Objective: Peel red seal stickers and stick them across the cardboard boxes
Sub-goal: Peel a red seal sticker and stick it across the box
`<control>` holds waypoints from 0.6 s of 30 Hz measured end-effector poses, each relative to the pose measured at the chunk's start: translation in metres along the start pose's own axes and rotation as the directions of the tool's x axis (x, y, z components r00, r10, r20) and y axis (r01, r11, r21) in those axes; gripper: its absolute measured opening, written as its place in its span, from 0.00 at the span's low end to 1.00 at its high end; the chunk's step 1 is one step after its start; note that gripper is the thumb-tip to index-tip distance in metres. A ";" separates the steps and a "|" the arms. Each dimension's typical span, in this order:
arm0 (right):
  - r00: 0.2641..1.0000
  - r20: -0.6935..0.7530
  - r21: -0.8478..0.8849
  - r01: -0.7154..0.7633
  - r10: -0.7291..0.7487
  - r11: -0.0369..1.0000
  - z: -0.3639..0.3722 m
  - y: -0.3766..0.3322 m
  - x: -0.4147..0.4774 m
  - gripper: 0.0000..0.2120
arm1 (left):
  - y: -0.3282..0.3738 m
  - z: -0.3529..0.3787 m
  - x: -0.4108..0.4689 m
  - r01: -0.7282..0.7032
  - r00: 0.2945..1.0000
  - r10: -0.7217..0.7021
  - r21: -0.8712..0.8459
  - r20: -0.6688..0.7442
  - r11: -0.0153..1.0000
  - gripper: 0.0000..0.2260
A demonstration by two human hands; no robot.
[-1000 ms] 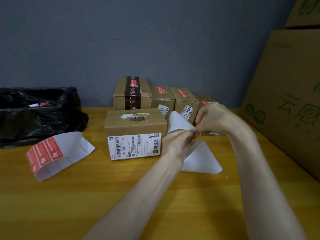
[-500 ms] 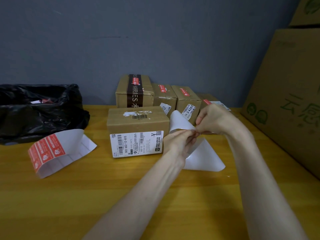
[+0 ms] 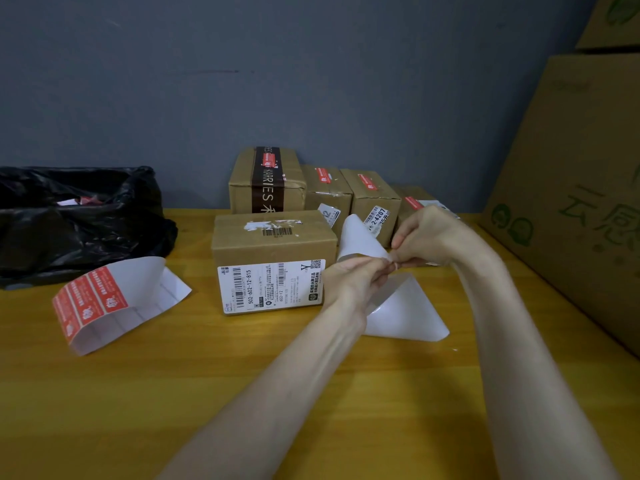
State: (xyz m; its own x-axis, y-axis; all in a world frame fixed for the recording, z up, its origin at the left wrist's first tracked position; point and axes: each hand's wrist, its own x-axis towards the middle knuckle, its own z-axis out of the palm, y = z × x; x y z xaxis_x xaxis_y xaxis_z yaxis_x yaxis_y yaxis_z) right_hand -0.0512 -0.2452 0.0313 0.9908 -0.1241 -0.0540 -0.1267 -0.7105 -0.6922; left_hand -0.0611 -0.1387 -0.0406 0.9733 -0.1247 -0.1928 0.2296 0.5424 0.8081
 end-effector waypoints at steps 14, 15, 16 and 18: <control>0.943 -0.327 0.060 -0.046 0.063 0.997 -0.033 0.015 -0.004 0.10 | -0.006 -0.003 0.009 0.018 0.999 -0.005 0.278 -0.050 0.960 0.08; 0.926 -0.374 0.063 -0.036 0.058 0.997 -0.035 0.016 -0.004 0.08 | -0.007 -0.004 0.010 0.006 0.999 0.012 0.332 -0.051 0.943 0.09; 0.907 -0.416 0.073 -0.030 0.058 0.997 -0.037 0.016 -0.005 0.07 | -0.008 -0.004 0.011 -0.005 0.998 0.026 0.384 -0.049 0.923 0.10; 0.871 -0.486 0.104 -0.021 0.070 0.994 -0.042 0.019 -0.005 0.08 | -0.009 -0.006 0.011 -0.031 0.998 0.058 0.493 -0.038 0.869 0.10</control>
State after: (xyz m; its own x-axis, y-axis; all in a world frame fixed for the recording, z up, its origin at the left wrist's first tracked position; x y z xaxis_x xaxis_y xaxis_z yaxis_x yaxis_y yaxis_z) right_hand -0.0604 -0.2868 0.0487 0.8309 -0.4945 0.2549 -0.1420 -0.6315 -0.7622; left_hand -0.0523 -0.1401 -0.0534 0.9840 -0.0616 -0.1670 0.1709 0.0655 0.9831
